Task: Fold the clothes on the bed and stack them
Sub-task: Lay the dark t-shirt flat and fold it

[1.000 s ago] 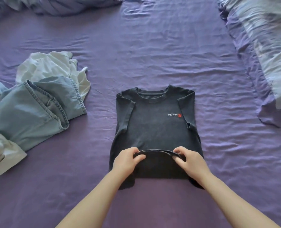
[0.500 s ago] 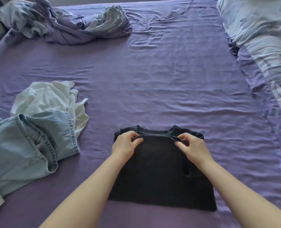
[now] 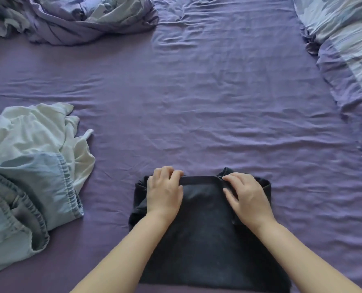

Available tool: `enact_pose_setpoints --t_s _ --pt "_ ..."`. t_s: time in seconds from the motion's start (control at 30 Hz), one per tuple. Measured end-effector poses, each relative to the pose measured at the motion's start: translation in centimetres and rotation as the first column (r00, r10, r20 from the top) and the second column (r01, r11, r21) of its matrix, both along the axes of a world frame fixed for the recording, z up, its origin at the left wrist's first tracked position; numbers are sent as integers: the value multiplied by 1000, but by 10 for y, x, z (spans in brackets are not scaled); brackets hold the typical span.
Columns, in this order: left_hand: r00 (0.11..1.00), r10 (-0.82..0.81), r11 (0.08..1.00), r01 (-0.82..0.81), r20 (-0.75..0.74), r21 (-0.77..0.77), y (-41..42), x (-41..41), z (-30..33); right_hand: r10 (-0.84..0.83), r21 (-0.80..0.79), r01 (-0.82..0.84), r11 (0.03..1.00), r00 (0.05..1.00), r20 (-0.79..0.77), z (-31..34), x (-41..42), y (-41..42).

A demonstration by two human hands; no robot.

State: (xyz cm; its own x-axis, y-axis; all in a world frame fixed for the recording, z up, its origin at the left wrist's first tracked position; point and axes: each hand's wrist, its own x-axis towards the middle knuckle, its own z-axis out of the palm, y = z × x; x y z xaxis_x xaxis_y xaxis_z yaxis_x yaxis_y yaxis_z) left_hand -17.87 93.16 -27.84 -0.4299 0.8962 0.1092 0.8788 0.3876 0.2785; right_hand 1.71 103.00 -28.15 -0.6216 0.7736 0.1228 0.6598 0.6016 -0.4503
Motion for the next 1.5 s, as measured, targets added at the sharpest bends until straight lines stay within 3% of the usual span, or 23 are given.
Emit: enact_pose_setpoints --t_s 0.03,0.1,0.17,0.3,0.47,0.6,0.77,0.83,0.93,1.07,1.27,1.43,1.5 --pt "998 -60 992 63 -22 112 -6 12 -2 35 72 -33 997 999 -30 -1 7 -6" --pt "975 -223 958 217 9 187 -22 38 -9 110 157 -103 982 993 -38 -4 19 -23" --pt "942 -325 940 311 88 142 -40 59 -18 186 194 -175 965 982 -40 -8 27 -42" --pt "913 -376 927 373 157 46 -66 69 -36 330 224 -331 916 943 44 -24 33 -69" --pt "855 -518 838 516 39 -180 -66 45 -39 317 280 -373 885 921 225 -39 43 -50" --pt "853 -522 805 484 -24 -343 -57 20 -32 219 319 -306 897 935 280 -34 48 -12" --pt "883 -464 818 396 -71 -417 -38 6 -28 -63 385 -57 921 955 291 -19 45 23" --pt "911 -409 835 347 -60 -427 -30 4 -26 -15 406 -110 907 956 292 -13 39 21" --pt "917 -394 839 332 -60 -431 -25 2 -27 184 282 -289 915 920 347 -19 30 3" --pt "914 -401 841 339 -65 -421 -25 -8 -32 94 80 -145 986 887 452 -40 34 0" --pt "876 -469 821 387 -110 -419 -19 -39 -32 94 55 -135 989 881 464 -47 36 15" --pt "947 -315 868 261 -63 -422 -12 -56 -40 88 30 -118 993 864 496 -51 34 19" --pt "957 -291 848 253 -10 -465 -8 -57 -39 90 28 -123 992 845 526 -51 33 22"
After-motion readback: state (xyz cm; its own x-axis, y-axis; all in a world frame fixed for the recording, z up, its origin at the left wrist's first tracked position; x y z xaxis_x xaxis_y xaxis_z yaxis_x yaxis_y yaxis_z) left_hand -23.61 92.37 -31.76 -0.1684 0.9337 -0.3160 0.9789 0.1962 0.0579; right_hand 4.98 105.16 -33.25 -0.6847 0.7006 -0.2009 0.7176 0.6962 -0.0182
